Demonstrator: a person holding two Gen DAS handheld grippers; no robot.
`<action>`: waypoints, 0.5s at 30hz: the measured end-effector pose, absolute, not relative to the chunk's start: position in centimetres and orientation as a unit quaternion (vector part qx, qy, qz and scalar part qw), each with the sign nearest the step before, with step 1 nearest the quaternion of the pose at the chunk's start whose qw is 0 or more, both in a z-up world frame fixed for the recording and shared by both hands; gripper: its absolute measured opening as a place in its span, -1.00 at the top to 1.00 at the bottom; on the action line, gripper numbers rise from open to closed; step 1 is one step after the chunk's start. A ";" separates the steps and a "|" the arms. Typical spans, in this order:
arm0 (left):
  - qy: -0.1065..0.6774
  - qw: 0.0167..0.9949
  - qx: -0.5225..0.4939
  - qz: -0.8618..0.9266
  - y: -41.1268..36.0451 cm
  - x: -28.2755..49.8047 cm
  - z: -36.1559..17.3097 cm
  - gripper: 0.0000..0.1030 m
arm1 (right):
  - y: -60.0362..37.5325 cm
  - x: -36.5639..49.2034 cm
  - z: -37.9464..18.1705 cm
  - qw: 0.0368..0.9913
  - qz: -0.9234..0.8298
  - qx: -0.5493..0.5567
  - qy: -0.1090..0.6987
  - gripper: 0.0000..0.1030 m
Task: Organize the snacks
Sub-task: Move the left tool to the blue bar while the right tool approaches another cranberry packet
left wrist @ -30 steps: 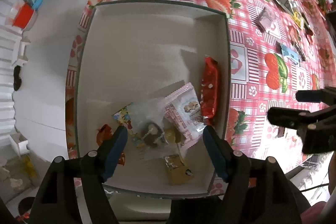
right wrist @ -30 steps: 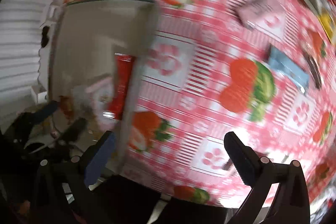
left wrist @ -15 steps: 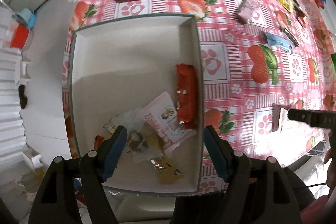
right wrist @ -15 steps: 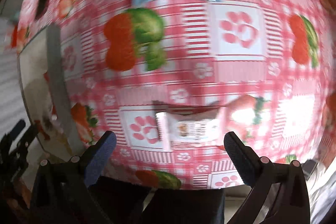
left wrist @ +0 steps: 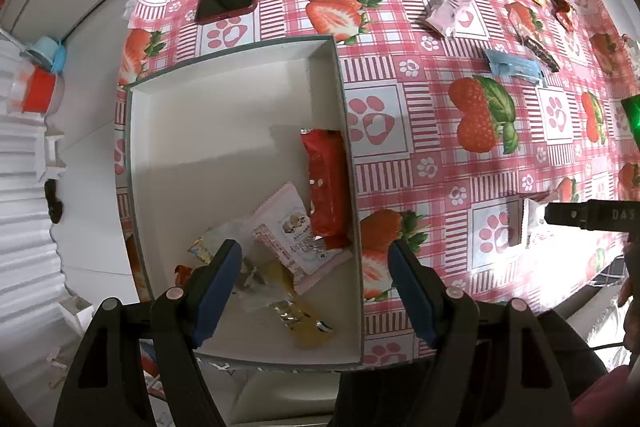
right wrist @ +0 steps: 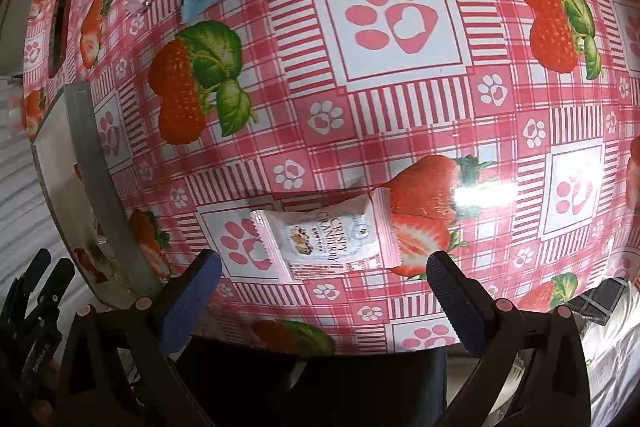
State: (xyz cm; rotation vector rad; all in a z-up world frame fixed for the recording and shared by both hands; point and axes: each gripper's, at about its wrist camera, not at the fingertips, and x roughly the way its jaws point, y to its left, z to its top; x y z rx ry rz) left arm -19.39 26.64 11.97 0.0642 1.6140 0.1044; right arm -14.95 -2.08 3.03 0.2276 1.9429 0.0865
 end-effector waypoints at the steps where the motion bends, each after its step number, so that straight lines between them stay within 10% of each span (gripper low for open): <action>1: 0.722 0.690 0.031 0.046 26.5 -19.3 11.9 -0.53 | -2.5 -15.0 2.9 0.556 0.036 0.097 0.824 -1.00; 15: 0.737 0.674 0.042 0.023 23.9 -18.9 10.4 -0.53 | -8.5 -14.3 3.5 0.577 0.012 0.077 0.813 -1.00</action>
